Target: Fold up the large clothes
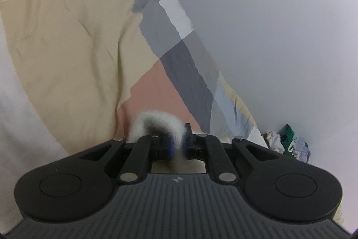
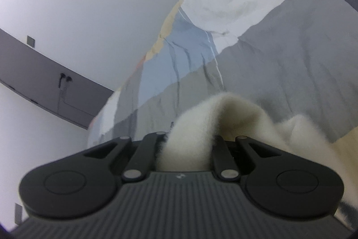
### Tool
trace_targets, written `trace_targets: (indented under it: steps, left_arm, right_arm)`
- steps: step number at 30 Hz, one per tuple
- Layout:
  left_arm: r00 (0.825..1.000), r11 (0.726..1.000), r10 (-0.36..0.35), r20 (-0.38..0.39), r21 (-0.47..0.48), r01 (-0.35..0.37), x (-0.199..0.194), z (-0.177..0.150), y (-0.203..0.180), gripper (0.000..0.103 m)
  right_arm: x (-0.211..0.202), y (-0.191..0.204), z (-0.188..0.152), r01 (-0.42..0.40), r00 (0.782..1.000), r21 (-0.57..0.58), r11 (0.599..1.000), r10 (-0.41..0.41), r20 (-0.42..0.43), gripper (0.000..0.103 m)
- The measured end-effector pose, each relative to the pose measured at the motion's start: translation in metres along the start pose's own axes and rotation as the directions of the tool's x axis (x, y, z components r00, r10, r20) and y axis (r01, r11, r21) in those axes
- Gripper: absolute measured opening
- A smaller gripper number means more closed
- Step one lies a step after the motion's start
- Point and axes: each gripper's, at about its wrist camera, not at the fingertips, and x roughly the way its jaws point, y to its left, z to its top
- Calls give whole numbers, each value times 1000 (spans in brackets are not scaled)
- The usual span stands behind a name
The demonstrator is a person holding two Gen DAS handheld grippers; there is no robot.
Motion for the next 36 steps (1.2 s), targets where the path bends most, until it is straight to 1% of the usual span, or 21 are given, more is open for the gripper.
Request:
trace_targets:
  steps: [3,4,5,6,7,8,9,10,12,14,16,18,20,22,24,26,28,29,31,34,36]
  left_arm:
    - [1000,1000,-8,-6,18,8,-4,-1,-4,11]
    - [1000,1000,-11,-12,27,11,-5,-2,-5,13]
    - [1000,999,-10,-22,40,11,-6,-3,-8,20]
    - [1000,999,-6,-25,50,8,-7,-4,-12,28]
    - [1000,998,-6,-20,58,8,-12,-6,-16,51]
    - [1000,998,-16,-11,63,17,-18,-8,-20,69]
    - [1000,997,-29,2,74,28,-26,-12,-26,72]
    - [1000,995,-27,14,98,26,-33,-15,-34,75]
    - [999,981,4,36,193,-11,-46,-24,-53,76]
    - [997,958,35,65,282,-52,-57,-36,-70,81]
    - [996,931,44,81,358,-70,-69,-53,-85,82]
    - [995,907,55,81,413,-84,-79,-71,-95,83]
    - [994,886,70,81,453,-99,-87,-89,-102,83]
    - [994,869,89,67,483,-111,-90,-104,-107,83]
    - [994,850,100,52,515,-113,-92,-118,-110,83]
    - [993,831,116,33,544,-115,-89,-129,-111,83]
    - [990,822,139,14,556,-123,-84,-134,-110,83]
    - [988,818,157,10,558,-136,-81,-135,-109,83]
    - [984,815,180,3,559,-151,-74,-134,-104,82]
    - [981,822,194,-17,548,-153,-71,-132,-99,82]
    - [979,818,203,-28,554,-154,-71,-131,-99,82]
  right_arm:
    - [-4,4,-2,10,1000,-28,1000,-10,0,12]
    - [-6,7,-3,14,1000,-46,999,-14,-2,16]
    - [-10,11,-4,17,1000,-64,998,-18,-8,21]
    - [-13,15,-4,19,1000,-77,997,-20,-12,40]
    - [-18,19,-6,18,1000,-93,996,-19,-8,68]
    - [-24,24,-7,18,1000,-106,994,-17,9,79]
    - [-33,31,-9,16,999,-125,992,-12,37,84]
    - [-42,37,-12,14,998,-145,989,-6,57,84]
    - [-54,47,-17,1,999,-172,985,8,51,84]
    - [-66,57,-24,0,999,-208,978,12,53,84]
    - [-79,70,-35,28,998,-273,962,-11,64,84]
    - [-93,81,-49,38,997,-332,943,-13,78,84]
    - [-105,90,-65,22,997,-363,931,7,78,84]
    - [-113,100,-82,-1,998,-404,915,29,63,84]
    - [-112,114,-100,-19,999,-477,879,36,26,84]
    - [-106,126,-117,-25,1000,-551,834,28,-3,83]
    - [-95,133,-132,-27,1000,-596,803,14,-26,83]
    - [-88,135,-137,-30,999,-607,794,3,-44,82]
    - [-74,133,-143,-21,997,-609,793,-25,-67,82]
    - [-58,126,-150,13,994,-609,793,-77,-80,81]
    - [-47,124,-152,24,992,-625,781,-94,-80,80]
